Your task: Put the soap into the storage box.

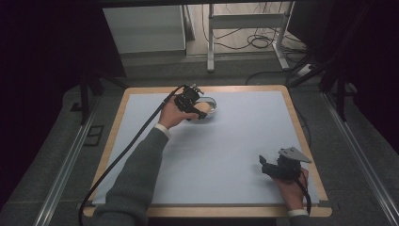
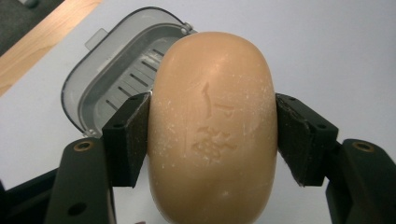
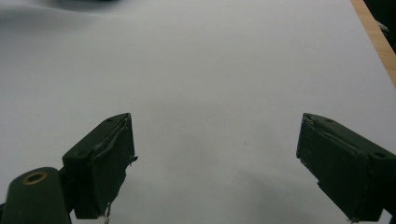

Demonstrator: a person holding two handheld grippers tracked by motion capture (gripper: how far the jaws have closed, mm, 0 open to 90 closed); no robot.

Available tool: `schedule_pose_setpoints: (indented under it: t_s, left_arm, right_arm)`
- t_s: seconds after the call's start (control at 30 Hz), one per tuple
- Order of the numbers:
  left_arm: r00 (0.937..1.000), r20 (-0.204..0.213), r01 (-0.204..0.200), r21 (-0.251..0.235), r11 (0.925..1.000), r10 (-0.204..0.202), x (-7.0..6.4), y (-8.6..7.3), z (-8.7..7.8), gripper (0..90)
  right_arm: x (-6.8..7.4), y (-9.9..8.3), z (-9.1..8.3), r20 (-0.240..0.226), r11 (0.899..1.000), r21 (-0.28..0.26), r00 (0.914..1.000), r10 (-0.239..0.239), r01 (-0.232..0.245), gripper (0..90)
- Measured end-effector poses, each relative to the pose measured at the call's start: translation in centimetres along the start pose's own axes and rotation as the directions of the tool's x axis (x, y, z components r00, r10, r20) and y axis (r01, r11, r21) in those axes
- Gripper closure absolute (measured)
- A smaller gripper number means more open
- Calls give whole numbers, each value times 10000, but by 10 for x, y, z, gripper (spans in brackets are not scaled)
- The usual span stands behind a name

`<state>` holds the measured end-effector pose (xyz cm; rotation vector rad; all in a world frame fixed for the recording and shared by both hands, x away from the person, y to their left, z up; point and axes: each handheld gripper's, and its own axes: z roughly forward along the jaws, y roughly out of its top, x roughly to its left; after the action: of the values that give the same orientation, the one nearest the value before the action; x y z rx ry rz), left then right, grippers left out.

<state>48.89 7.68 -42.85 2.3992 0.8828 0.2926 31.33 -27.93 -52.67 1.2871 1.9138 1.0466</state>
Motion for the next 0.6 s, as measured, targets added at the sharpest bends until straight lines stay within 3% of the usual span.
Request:
schedule_pose_setpoints:
  t_s: [0.43, 0.6]
  left_arm:
    - [9997, 216, 136, 8, 9999, -136, 9, 8, 11, 326]
    - [9999, 168, 4, 266, 9996, -8, 12, 13, 19, 326]
  right_arm:
    - [0, 0, 0, 35, 10000, -20, 10000, 11, -11, 114]
    - [0, 0, 0, 16, 10000, -16, 10000, -7, 7, 114]
